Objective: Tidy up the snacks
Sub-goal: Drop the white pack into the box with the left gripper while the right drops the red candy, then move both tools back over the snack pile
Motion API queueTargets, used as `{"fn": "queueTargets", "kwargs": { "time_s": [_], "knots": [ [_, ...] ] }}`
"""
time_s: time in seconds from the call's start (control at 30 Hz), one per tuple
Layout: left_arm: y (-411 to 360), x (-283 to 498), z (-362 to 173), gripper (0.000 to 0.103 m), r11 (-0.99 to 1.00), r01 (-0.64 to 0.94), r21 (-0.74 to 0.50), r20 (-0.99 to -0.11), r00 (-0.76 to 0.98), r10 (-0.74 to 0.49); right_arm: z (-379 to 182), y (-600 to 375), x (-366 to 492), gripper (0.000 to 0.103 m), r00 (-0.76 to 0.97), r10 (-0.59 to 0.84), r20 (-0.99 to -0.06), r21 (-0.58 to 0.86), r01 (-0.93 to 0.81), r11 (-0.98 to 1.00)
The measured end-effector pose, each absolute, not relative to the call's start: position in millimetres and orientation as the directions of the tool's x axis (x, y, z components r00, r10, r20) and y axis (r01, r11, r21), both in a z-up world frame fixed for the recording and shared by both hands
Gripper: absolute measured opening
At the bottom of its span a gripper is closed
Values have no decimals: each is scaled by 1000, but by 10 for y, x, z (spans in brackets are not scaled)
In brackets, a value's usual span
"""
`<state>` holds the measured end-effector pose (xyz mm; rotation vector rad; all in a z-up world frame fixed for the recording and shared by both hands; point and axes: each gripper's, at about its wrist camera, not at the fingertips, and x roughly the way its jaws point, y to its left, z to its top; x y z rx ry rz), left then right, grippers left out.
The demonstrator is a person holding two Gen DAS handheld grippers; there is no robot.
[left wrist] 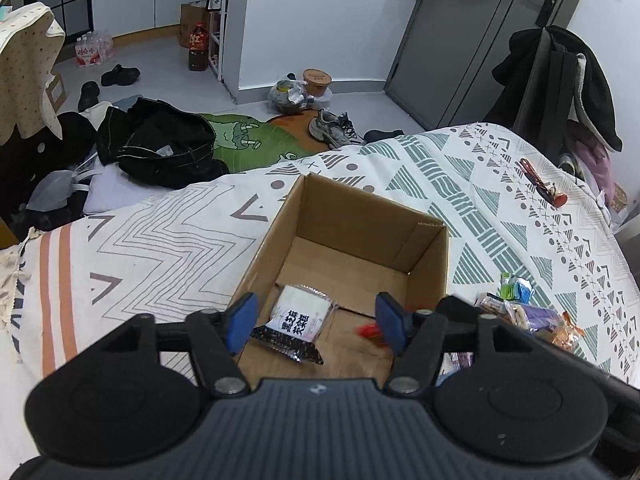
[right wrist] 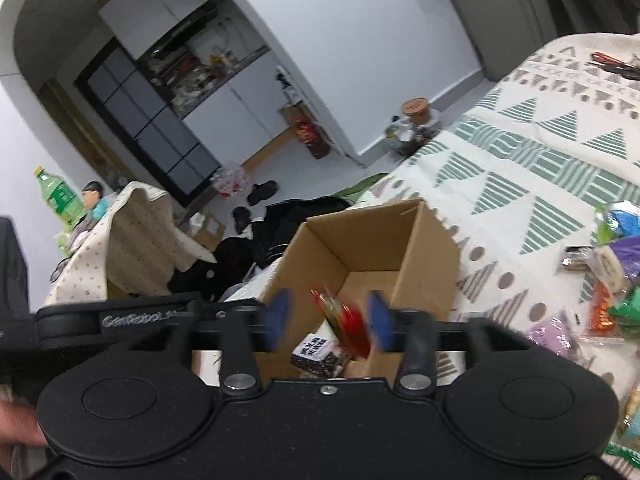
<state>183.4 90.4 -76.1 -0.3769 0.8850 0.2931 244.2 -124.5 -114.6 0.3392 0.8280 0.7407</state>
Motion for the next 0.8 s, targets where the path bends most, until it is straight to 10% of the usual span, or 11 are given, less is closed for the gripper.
{"fn": "queueTargets", "kwargs": {
  "time_s": [0.17, 0.8],
  "knots": [
    [881, 1757, -713, 89, 893, -400, -204, -793, 602, 89, -1051, -1358, 2410, 68, 473, 705, -529, 554, -437, 709],
    [501, 1519, -453, 103, 907, -358, -222, -767, 638, 64, -683, -1902, 2032, 103, 627, 525, -576, 355, -387, 851]
  ]
}}
